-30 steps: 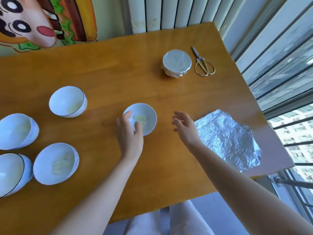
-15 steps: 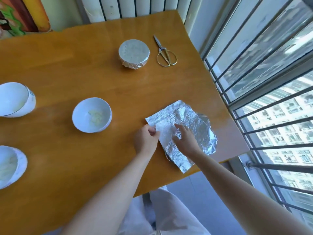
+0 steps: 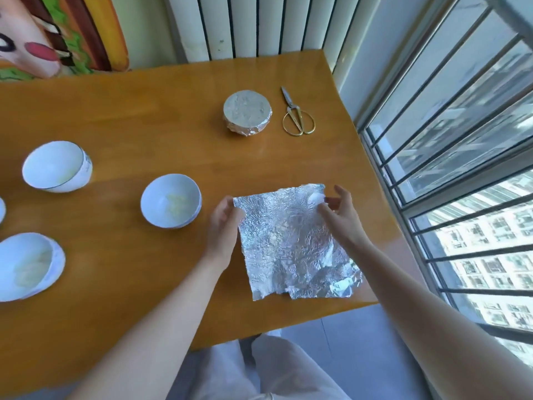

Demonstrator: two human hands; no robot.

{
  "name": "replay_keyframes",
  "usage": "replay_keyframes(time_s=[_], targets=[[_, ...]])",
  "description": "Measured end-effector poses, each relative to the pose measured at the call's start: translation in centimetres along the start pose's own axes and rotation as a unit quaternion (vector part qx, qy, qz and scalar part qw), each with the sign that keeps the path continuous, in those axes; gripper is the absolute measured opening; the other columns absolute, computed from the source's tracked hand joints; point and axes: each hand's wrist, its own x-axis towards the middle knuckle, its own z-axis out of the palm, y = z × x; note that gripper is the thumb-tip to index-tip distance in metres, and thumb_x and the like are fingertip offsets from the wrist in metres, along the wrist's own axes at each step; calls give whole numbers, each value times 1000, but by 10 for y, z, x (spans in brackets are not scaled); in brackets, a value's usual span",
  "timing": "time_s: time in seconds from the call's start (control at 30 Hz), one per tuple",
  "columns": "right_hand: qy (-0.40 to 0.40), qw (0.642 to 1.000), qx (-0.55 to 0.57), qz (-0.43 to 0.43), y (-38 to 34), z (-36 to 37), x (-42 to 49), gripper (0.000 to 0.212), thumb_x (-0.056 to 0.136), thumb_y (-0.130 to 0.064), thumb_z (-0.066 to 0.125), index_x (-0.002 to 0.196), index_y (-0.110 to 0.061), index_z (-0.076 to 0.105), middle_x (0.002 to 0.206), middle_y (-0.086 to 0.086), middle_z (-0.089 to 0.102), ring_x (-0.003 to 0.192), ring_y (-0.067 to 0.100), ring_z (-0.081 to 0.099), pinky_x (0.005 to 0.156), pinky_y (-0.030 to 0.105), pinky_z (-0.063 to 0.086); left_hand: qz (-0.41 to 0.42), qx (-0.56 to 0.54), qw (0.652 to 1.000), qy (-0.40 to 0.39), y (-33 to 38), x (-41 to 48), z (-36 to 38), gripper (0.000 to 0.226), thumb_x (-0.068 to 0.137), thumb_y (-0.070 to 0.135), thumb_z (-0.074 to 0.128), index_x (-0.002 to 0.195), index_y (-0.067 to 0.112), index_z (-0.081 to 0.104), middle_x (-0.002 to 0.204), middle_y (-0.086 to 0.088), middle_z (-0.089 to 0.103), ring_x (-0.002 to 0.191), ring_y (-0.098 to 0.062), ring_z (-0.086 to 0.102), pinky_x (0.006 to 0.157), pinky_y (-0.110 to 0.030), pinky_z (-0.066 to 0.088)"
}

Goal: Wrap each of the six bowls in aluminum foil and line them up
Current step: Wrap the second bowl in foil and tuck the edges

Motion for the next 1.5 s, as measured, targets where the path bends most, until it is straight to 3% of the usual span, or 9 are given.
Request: replay_keyframes(time_s=[0.07,0.17,0.27,0.33,0.47,0.6,0.83,1.1,1.5], targets=[[-94,992,72,43,-12,6,3,61,90,-40,67,135,-9,40,98,0,54,88,14,54,83,30,47,-25,-23,998,58,8,5,-18,11,65,28,58,73,22,54,73,1,45,74,-15,38,63,-34,25],[-163,971,144,95,-20,33,10,88,64,-64,81,120,-1,57,101,9,62,89,22,60,77,38,47,-43,-35,989,141,16,9,-48,15,65,33,61,69,23,51,67,9,45,69,-16,37,59,-34,22],[-184,964,183,54,-39,68,8,27,88,-27,72,83,-2,64,67,3,65,56,11,60,54,24,46,-42,-46,981,186,19,10,-80,18,80,36,69,88,21,62,86,7,58,85,-15,51,72,-29,38],[-175,968,177,38,-53,93,8,22,95,-15,63,75,-6,63,59,-2,63,48,7,58,46,22,44,-66,-41,981,176,15,11,-103,22,93,34,66,107,17,66,105,2,65,100,-12,57,85,-27,42],[-123,982,144,-12,-83,145,7,48,87,-38,65,78,8,60,65,8,55,60,16,52,53,30,40,-51,43,986,154,5,13,-145,18,96,17,64,93,-1,65,80,-10,55,70,-17,46,56,-18,35],[-126,977,172,-6,-102,172,0,34,95,-33,64,87,0,61,50,3,46,34,15,41,35,19,31,-11,83,976,201,4,26,-172,31,97,12,61,72,8,43,61,-2,33,55,-7,28,50,-25,24],[-73,990,124,10,-95,197,-11,29,91,-27,70,71,-9,59,46,-7,49,38,9,41,38,21,35,80,215,959,166,5,46,-195,46,99,15,57,67,21,24,61,3,20,48,-8,21,47,-23,20],[8,1000,17,14,-71,204,-19,64,80,-66,49,67,-4,44,55,5,43,51,21,44,49,49,48,37,300,942,147,-20,50,-199,33,104,32,46,80,10,49,60,-1,44,53,-20,41,55,-40,33],[-4,1000,-1,-1,-66,214,2,62,83,-63,45,77,-1,51,70,25,59,56,22,48,54,55,51,-22,287,944,161,-32,52,-197,30,104,35,45,90,10,51,62,2,48,54,-16,45,55,-35,32]])
